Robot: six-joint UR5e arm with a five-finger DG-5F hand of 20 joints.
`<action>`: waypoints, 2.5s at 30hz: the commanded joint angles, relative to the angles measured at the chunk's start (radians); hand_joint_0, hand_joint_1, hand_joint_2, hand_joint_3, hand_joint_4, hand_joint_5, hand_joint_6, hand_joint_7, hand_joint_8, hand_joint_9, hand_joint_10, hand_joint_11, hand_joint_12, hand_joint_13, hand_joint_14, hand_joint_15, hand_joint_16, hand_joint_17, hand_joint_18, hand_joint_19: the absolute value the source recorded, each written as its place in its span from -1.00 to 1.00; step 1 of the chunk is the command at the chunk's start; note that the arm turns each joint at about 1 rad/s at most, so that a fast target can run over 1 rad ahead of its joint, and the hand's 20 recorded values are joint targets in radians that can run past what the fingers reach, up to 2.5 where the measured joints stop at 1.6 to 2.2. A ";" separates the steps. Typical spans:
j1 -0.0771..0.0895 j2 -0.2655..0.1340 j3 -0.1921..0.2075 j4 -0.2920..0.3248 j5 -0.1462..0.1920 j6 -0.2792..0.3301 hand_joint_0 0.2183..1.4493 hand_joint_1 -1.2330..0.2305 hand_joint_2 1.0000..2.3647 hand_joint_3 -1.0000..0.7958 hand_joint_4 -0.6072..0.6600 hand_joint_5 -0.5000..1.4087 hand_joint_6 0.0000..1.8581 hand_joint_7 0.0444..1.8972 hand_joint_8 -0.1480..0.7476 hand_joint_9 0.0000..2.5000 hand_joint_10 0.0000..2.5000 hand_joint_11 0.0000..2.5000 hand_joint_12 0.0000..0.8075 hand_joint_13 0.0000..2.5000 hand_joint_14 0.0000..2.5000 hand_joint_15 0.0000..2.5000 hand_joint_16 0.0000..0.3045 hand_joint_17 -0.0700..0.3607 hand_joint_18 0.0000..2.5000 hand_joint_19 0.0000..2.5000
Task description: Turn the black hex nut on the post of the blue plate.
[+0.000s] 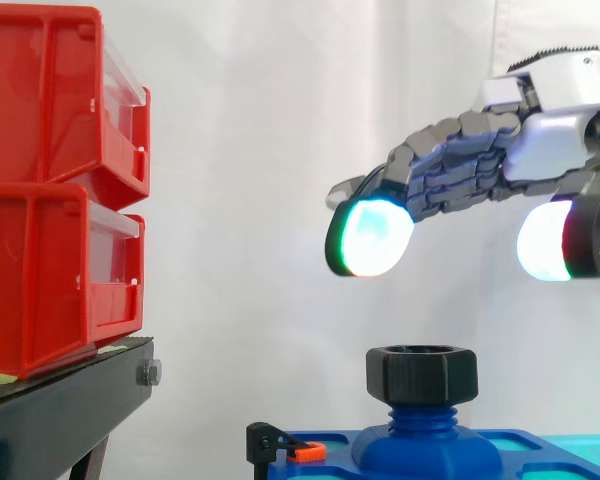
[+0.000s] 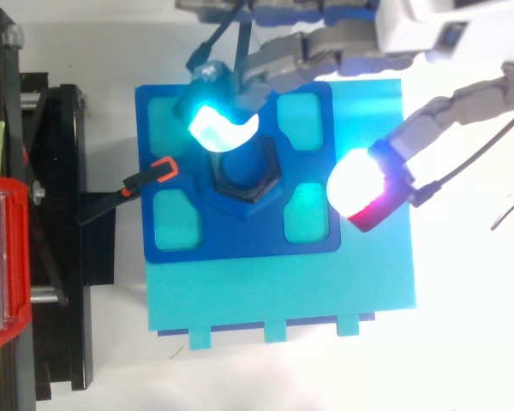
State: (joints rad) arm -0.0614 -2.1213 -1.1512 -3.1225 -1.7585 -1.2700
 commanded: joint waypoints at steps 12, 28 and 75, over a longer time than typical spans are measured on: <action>0.009 -0.080 -0.001 0.088 -0.006 0.026 -0.67 -0.39 -1.00 -0.44 -0.09 -0.79 -0.46 -0.37 -0.35 -1.00 -1.00 -1.00 -0.15 -1.00 -1.00 -1.00 -0.65 -0.12 -1.00 -1.00; 0.011 -0.080 -0.002 0.116 -0.006 0.026 -0.62 -0.39 -1.00 -0.44 -0.08 -0.79 -0.46 -0.37 -0.35 -1.00 -1.00 -1.00 -0.18 -1.00 -1.00 -1.00 -0.67 -0.15 -1.00 -1.00; -0.003 -0.106 -0.001 0.119 -0.048 0.026 -0.54 -0.26 -1.00 -0.44 0.13 -0.79 -0.46 -0.25 -0.34 -1.00 -1.00 -1.00 -0.22 -1.00 -1.00 -1.00 -0.69 -0.18 -1.00 -0.98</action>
State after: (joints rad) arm -0.0632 -2.2274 -1.1520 -3.0018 -1.8010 -1.2436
